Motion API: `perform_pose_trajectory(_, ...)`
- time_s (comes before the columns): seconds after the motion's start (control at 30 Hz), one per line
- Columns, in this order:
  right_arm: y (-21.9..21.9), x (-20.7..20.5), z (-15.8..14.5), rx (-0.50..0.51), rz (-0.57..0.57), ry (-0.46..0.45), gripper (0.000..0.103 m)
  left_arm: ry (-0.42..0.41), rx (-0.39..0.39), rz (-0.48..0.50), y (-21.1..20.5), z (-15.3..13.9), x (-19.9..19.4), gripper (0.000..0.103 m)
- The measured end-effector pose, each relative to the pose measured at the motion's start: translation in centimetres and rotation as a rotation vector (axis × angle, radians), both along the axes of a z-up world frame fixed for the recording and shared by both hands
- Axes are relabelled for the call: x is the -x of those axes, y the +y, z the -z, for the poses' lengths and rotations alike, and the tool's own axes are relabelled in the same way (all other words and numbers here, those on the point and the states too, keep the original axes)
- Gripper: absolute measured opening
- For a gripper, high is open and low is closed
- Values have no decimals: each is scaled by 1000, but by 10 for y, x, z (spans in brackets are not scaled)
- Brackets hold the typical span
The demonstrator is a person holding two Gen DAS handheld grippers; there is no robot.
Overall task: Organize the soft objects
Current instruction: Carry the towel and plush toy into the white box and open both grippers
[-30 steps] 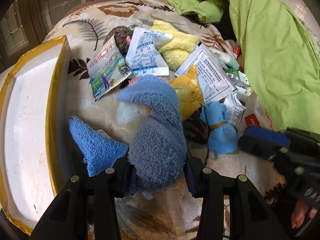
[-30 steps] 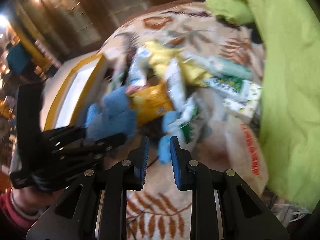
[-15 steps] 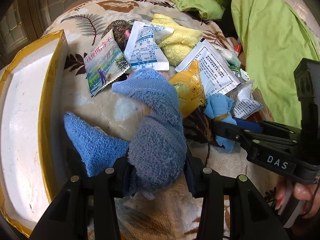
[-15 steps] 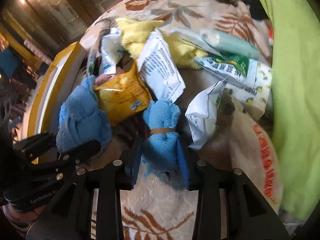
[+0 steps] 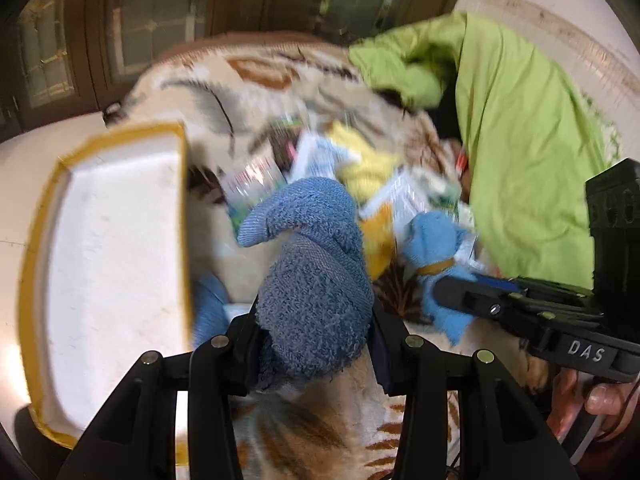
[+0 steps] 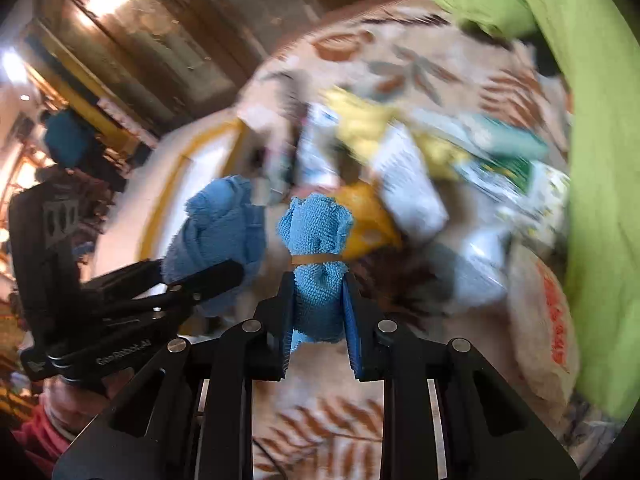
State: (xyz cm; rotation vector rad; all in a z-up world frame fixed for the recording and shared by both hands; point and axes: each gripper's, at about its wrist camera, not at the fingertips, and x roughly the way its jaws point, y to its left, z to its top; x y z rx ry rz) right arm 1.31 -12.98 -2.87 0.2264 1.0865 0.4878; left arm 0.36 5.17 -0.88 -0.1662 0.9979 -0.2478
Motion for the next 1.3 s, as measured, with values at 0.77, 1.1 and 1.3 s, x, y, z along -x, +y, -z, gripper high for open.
perform_pose_trajectory(0.77, 232, -140, 27, 77, -154, 78, 22, 103, -130, -293, 173, 39, -96, 47)
perform_pose_trajectory(1.1, 243, -155, 54, 134, -179, 85, 37, 139, -207, -340, 176, 56, -95, 63)
perform_pose_trajectory(1.3, 233, -148, 37, 103, -146, 37, 37, 69, -229, -411, 180, 26, -81, 63)
